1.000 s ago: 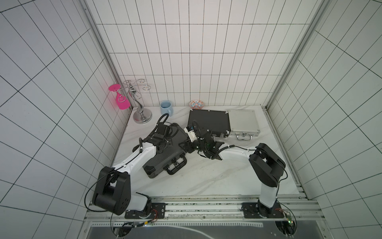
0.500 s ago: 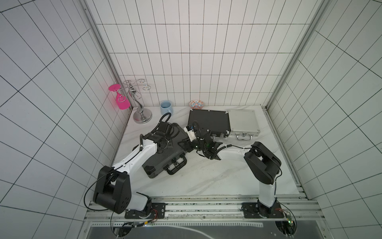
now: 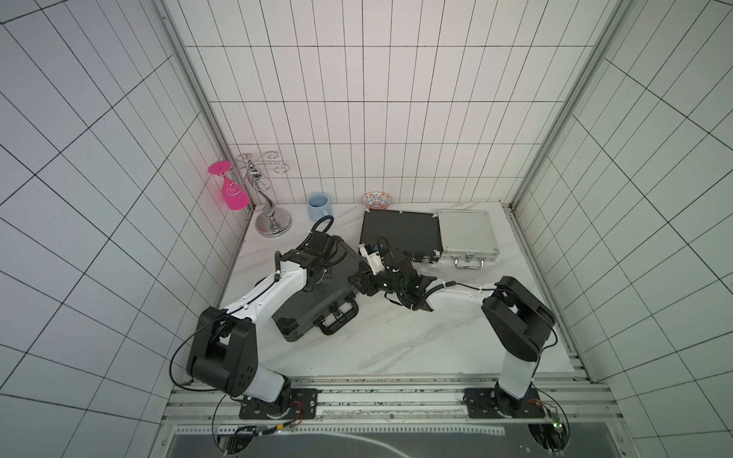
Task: Close the poker set cases
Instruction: Fasten the fastener on the poker set case.
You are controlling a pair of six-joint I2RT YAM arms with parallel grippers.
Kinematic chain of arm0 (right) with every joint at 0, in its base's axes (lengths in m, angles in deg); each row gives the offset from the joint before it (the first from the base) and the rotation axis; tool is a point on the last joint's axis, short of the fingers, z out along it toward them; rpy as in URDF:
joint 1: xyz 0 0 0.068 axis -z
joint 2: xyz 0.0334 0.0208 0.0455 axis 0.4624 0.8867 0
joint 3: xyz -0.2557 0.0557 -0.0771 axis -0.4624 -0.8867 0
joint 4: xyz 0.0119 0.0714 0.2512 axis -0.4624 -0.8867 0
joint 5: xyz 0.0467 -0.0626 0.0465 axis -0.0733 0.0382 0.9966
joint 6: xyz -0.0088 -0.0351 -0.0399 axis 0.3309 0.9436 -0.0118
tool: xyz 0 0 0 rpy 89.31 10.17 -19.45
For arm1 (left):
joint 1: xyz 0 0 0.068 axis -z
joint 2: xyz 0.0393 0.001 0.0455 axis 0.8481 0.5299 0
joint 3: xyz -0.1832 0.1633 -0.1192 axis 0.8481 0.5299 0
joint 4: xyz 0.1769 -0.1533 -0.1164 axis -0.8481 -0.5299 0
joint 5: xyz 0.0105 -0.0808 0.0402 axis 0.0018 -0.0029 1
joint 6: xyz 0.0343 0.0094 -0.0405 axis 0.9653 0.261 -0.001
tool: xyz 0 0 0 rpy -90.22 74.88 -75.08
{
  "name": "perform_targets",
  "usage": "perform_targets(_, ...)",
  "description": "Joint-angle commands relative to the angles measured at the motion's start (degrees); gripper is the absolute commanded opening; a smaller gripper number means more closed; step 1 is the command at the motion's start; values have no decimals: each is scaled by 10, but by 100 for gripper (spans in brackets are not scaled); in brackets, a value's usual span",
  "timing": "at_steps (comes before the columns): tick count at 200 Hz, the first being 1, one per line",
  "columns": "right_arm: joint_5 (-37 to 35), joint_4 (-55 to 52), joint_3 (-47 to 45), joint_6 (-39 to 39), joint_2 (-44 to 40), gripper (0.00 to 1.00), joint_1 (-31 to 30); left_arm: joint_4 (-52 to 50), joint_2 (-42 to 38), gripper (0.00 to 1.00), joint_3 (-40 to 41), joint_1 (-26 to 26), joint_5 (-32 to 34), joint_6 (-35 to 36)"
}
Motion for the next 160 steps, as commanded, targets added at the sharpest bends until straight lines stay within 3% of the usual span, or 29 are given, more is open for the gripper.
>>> perform_targets(1,21,-17,-67,-14,-37,43,-18,-52,48,17,33,-15,-20,12)
perform_targets(39,42,48,-136,-52,-34,38,-47,-49,48,17,59,-13,-40,8)
perform_targets(82,18,74,-136,-69,-17,38,-73,-71,11,17,26,3,-88,-11)
perform_targets(127,14,75,-139,-72,-14,39,-70,-150,-43,17,-69,30,-25,-29)
perform_targets(160,17,81,-138,-79,-9,39,-71,-162,-46,16,-67,48,-41,-22)
